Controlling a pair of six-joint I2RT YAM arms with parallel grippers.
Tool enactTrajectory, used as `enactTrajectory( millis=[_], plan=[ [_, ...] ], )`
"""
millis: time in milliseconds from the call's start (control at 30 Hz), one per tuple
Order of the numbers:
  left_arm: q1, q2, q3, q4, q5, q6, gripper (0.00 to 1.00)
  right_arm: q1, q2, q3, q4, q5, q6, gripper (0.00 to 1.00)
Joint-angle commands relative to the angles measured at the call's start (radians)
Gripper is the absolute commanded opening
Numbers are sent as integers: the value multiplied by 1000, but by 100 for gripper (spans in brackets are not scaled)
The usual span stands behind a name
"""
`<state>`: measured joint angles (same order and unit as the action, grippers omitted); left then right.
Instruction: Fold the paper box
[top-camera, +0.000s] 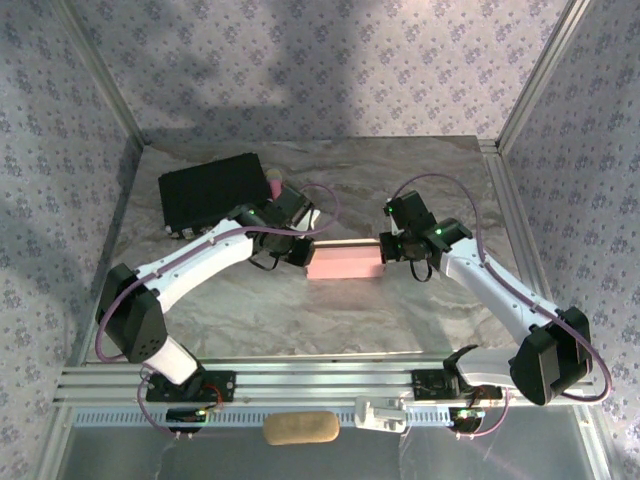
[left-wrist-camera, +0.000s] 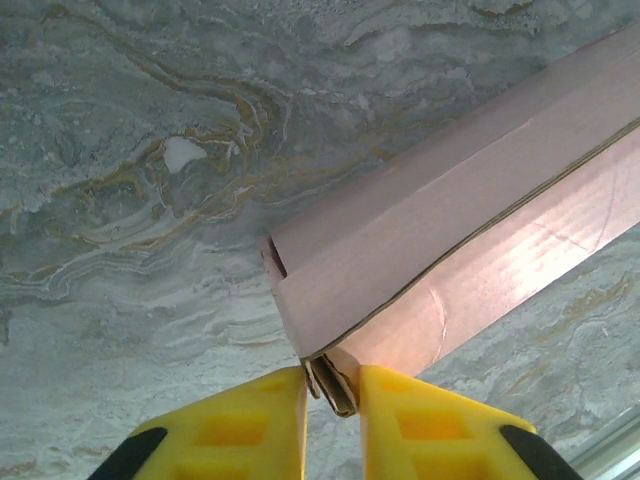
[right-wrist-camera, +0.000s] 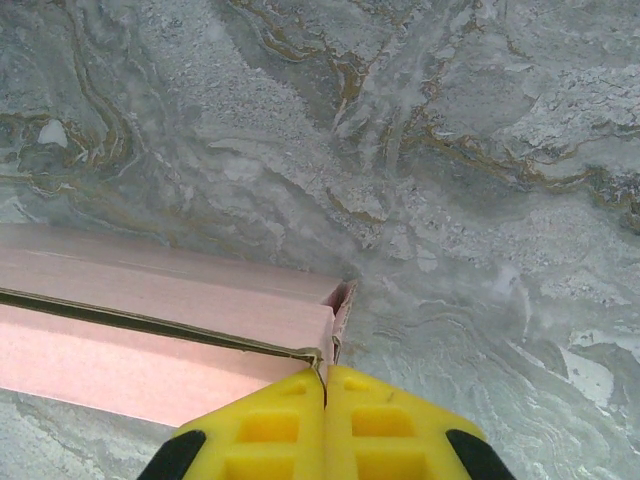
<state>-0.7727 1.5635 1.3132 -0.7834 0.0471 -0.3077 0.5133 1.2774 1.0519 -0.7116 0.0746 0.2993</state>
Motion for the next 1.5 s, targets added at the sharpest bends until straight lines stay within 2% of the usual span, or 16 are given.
enactTrajectory(
  millis=[0,100,267,300,367,400,500,633,933,1033,1233,1467],
  plan=[
    [2,17,6,-7,-24,-18,13,6,5,20,-22,11,12,0],
    [0,9,-13,10,-29,-34,0,8,3,14,-21,16,16,0],
    [-18,-27,-31,35,-29,-64,0,14,-2,0,-14,30,27,0],
    [-19,-31,-27,30,-27,-70,5,14,-3,-2,-12,33,28,0],
    [-21,-44,-27,15,-30,-85,31,15,-4,-4,-11,37,32,0],
    [-21,-55,-29,11,-32,-91,36,16,-4,-5,-9,37,33,0],
    [-17,-107,-27,-5,-36,-111,47,17,-7,-7,-9,43,35,0],
    [4,-122,29,-65,-13,-71,50,18,-10,-7,-14,44,35,0],
    [22,29,182,-182,-7,35,40,18,-7,-4,-14,40,38,0],
    [22,72,222,-208,-9,45,34,19,-9,-3,-15,41,37,0],
    [14,87,215,-212,-37,42,30,19,-10,-4,-16,40,37,0],
    [11,104,212,-205,-43,39,21,19,-10,-5,-13,37,39,0]
  ],
)
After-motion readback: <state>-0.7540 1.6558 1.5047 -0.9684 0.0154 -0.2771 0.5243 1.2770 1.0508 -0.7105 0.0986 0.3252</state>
